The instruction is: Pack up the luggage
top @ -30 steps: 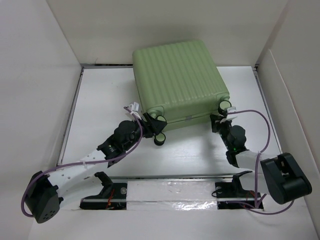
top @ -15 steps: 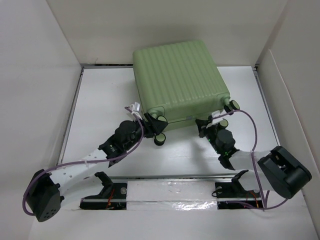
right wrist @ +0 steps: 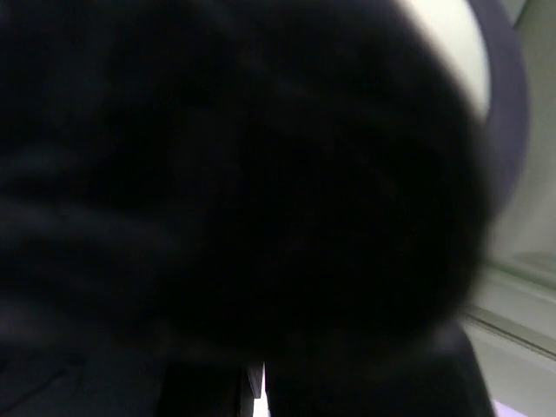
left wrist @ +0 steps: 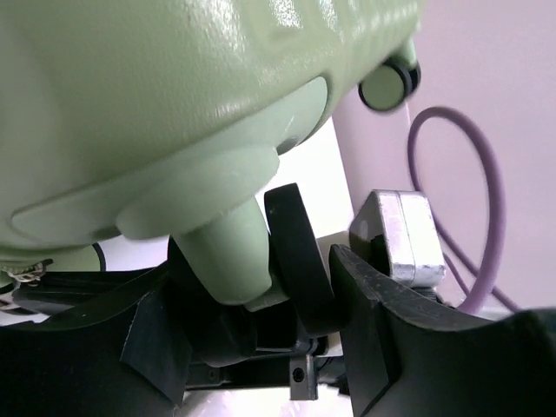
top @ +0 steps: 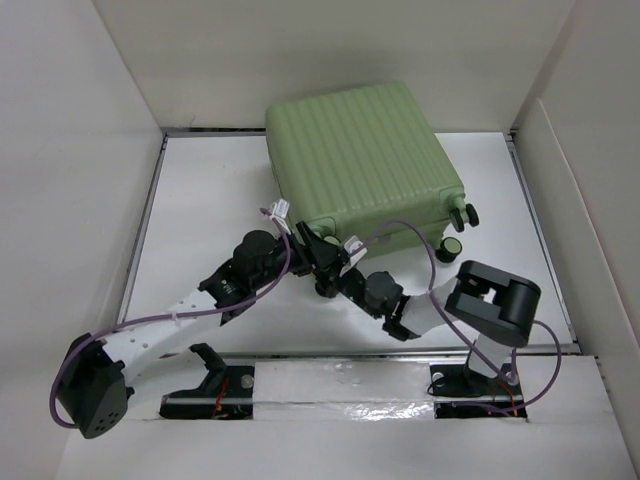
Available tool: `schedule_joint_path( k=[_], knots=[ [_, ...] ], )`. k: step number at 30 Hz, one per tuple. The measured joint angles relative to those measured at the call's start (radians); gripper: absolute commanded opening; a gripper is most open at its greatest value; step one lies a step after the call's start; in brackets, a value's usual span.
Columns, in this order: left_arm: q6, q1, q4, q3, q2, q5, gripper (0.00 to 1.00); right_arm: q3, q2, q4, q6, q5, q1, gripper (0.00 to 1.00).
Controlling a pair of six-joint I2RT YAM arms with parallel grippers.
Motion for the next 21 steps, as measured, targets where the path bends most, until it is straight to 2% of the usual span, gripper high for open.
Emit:
schedule_joint_path(
  k=[6,12,13,14,16,17,18,19,21],
  knots=[
    [0.0,0.058,-0.057,-0.007,-0.059,-0.121,0.0,0.199,0.242,0.146,0.119,0.035,0.001,0.0],
    [0.004,0.047,-0.011,-0.055,-0.102,-0.313,0.0,0.343,0.35,0.154,0.179,0.158,0.034,0.01],
    [0.003,0.045,0.003,-0.066,-0.108,-0.331,0.0,0.356,0.358,0.15,0.183,0.177,0.04,0.06],
    [0.002,0.042,0.014,-0.074,-0.113,-0.342,0.0,0.359,0.359,0.145,0.186,0.19,0.045,0.2],
    [0.002,0.027,0.016,-0.082,-0.125,-0.348,0.0,0.342,0.344,0.131,0.195,0.184,0.058,0.41],
    [0.005,0.014,0.001,-0.083,-0.137,-0.346,0.0,0.316,0.328,0.133,0.2,0.177,0.071,0.57],
    [0.008,-0.002,-0.015,-0.084,-0.151,-0.341,0.0,0.27,0.293,0.132,0.198,0.166,0.09,0.63],
    [0.01,-0.016,-0.033,-0.084,-0.167,-0.337,0.15,0.214,0.251,0.126,0.189,0.158,0.114,0.65],
    [0.012,-0.039,-0.073,-0.084,-0.199,-0.324,0.36,0.103,0.174,0.111,0.166,0.132,0.158,0.69]
  ],
)
